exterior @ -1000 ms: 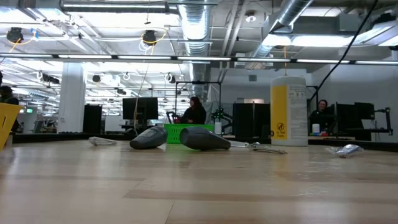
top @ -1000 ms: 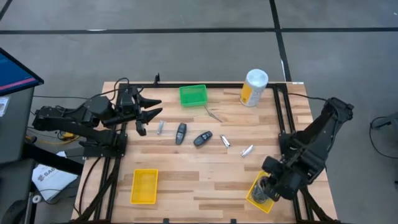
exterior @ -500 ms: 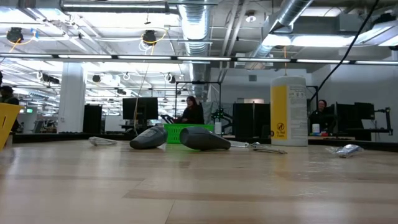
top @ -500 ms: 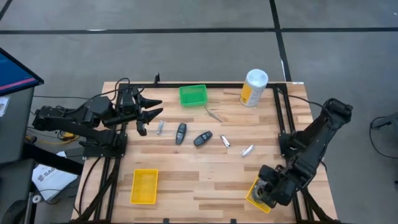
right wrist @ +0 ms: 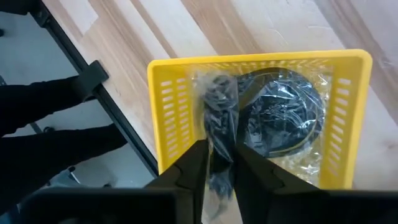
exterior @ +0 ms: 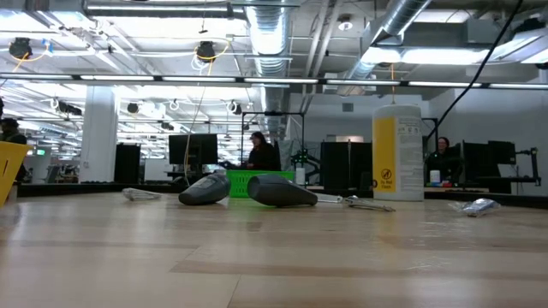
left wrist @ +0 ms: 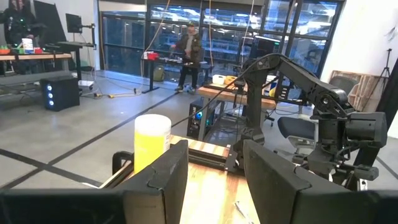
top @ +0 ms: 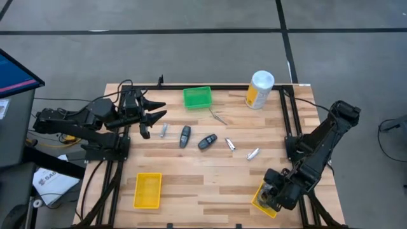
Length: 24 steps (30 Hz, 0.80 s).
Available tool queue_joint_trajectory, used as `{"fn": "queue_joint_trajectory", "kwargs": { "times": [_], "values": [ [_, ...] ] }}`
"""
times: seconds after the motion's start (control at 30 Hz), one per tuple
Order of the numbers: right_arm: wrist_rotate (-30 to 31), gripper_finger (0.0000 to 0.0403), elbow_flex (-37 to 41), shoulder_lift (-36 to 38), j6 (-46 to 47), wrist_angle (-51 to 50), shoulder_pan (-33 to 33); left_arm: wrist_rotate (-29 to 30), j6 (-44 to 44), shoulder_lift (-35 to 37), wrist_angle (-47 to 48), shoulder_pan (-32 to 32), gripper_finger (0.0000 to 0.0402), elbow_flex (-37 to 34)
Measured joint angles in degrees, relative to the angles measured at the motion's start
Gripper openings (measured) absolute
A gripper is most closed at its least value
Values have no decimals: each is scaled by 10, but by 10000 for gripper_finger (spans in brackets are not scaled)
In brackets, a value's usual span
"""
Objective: Pick & Place Travel size toiletries
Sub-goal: Put the black hairbrush into the right yellow bin, then put the silver nail cutter into the green bin
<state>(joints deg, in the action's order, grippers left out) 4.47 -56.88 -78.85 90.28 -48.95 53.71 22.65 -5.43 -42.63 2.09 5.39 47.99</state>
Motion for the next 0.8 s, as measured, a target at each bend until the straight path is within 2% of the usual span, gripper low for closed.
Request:
{"fn": "queue_joint_trajectory", "kwargs": {
  "times": [0.13,0.23,0.37,0.53,0.67,0.8],
  "values": [
    [-2,78,0,0,-2,-2,0,0,0,0,0,0,145,0],
    [-23,105,0,2,-6,-7,0,0,0,0,0,0,145,0],
    [-30,165,0,20,-7,-16,0,0,0,-3,0,0,161,0],
    [-30,238,0,78,6,-21,-8,15,-5,-18,27,0,206,1],
    [-30,253,0,141,24,-21,-21,63,-57,-55,97,0,242,1],
    [-13,249,0,196,25,-20,-40,95,-107,-109,162,-1,255,1]
  ]
}}
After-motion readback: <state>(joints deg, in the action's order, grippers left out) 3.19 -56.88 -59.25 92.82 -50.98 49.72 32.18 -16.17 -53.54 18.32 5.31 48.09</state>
